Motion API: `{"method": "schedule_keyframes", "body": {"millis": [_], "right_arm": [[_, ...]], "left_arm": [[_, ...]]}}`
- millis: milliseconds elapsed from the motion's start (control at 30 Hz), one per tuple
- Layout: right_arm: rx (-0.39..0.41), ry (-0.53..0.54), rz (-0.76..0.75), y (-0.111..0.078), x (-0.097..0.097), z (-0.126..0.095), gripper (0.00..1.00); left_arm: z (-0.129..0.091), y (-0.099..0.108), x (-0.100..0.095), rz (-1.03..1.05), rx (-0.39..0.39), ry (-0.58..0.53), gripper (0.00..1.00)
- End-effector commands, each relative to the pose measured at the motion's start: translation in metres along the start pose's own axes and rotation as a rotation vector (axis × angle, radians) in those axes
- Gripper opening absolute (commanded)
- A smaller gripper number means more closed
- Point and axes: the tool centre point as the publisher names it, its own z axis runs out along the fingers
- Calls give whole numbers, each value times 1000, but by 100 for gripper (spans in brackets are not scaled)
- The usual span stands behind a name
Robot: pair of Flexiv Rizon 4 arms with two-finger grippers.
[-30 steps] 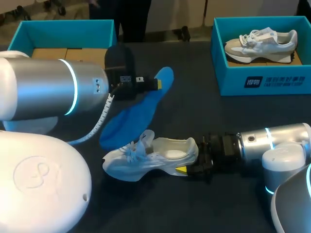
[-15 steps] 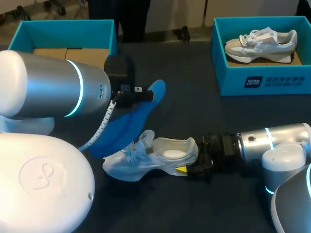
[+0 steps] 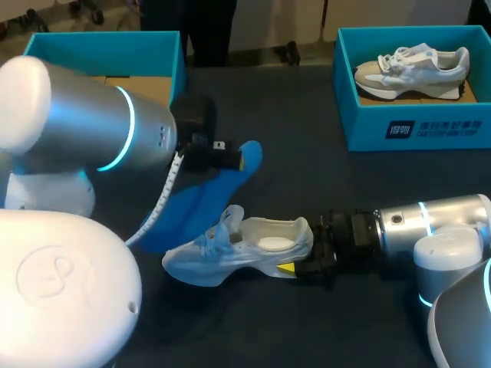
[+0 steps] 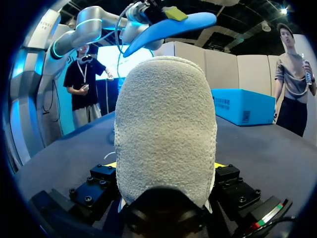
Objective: Take the shoe out of the shoebox, open the shoe tongue, remove and reinsert the insole, then place the shoe into the shoebox
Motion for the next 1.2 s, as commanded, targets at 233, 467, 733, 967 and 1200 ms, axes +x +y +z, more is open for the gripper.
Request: {"method": "schedule_keyframes", "body": {"millis": [233,467,733,967,1200], "right_arm": [[3,-2,-1,0,1,2,0],[3,-2,-1,0,1,2,0],[3,-2,-1,0,1,2,0],[3,-2,-1,0,1,2,0],[3,-2,-1,0,1,2,0]], "left_arm": [[-7,-20,5,184,-887,232,0],[-17,-47,36,381,-639,333,0],[-37,-53,73,579,-316,406,0],[-44,-48,87,559,-69,451,0],[-45,-41,86,519,238,532,0]]}}
